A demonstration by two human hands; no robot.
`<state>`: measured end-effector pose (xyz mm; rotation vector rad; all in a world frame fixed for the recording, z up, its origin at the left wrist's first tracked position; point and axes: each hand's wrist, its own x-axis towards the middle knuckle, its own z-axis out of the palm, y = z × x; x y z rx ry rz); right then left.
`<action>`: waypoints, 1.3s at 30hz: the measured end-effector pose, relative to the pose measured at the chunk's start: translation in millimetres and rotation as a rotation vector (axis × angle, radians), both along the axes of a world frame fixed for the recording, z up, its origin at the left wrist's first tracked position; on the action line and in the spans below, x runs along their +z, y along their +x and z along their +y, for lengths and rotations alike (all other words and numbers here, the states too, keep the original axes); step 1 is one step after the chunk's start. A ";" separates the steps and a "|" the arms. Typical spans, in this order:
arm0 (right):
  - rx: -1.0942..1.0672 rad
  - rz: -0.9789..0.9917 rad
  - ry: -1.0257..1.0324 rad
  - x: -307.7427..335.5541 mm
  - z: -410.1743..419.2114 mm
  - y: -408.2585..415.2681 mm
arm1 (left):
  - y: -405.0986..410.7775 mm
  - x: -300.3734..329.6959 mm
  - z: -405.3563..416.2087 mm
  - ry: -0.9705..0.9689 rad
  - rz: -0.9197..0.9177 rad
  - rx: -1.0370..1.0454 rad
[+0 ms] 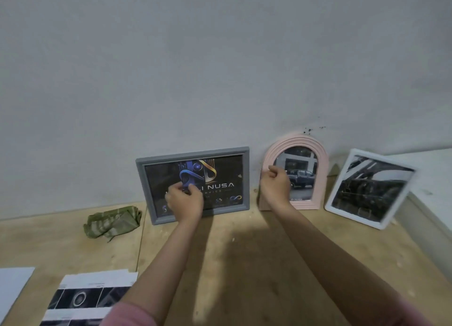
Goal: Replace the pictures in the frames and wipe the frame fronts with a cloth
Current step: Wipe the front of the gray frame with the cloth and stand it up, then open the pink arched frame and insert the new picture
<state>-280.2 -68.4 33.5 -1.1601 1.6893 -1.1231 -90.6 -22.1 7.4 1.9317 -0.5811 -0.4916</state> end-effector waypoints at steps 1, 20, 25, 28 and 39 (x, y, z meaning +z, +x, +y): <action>-0.025 0.011 -0.022 1.8 2.1 -10.9 | -14.0 4.6 -4.3 -0.037 0.010 -0.023; -0.050 0.040 -0.137 -55.1 -64.5 -168.9 | -188.1 -24.4 -85.6 0.051 0.056 -0.452; -0.003 0.037 -0.029 -77.9 -75.4 -176.1 | -188.2 -30.8 -92.1 0.125 0.056 -0.442; 0.030 0.057 -0.042 -80.0 -77.2 -180.4 | -188.0 -28.3 -90.9 0.106 0.014 -0.428; 0.123 -0.042 -0.189 -27.6 -30.8 -193.1 | -176.5 -4.2 -46.5 0.135 0.057 -0.517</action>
